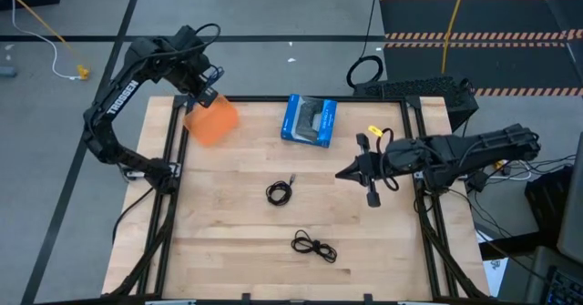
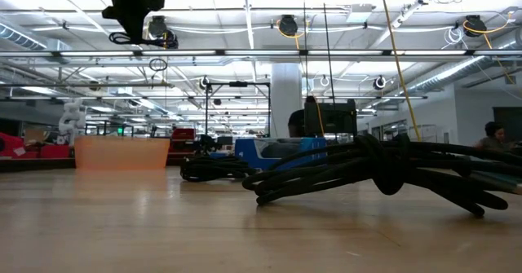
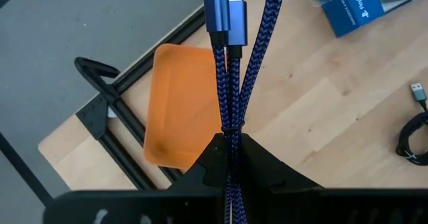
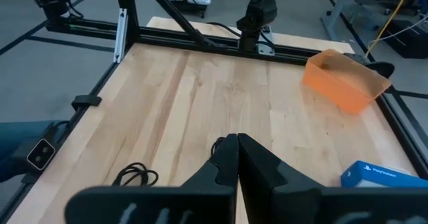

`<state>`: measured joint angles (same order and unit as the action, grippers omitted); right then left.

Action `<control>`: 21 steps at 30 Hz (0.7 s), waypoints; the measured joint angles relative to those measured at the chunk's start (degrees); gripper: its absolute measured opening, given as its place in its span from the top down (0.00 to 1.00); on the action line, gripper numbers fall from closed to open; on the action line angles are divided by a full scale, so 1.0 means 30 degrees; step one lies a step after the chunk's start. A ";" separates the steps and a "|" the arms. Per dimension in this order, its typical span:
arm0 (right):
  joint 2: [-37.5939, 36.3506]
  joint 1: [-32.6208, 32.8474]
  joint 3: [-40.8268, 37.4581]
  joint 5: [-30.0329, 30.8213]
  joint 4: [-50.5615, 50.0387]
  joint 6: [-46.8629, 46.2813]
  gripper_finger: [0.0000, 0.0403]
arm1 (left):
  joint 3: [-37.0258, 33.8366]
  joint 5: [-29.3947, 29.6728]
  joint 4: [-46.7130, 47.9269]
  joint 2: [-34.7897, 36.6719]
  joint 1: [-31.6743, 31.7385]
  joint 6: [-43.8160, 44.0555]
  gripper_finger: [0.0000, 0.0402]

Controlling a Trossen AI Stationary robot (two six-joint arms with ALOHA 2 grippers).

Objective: Pick and place USB-C Cables
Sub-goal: Put the blue charger cable into the orange bin

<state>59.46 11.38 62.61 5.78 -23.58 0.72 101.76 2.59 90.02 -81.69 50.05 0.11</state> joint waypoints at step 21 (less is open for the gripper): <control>0.0000 -0.0001 0.0000 0.0029 -0.0072 0.0121 1.00 | 0.0004 0.0197 0.0000 0.0000 0.0063 -0.0747 0.96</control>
<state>59.46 11.38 62.61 5.87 -23.80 1.09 101.77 3.18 90.02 -81.69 50.24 -2.13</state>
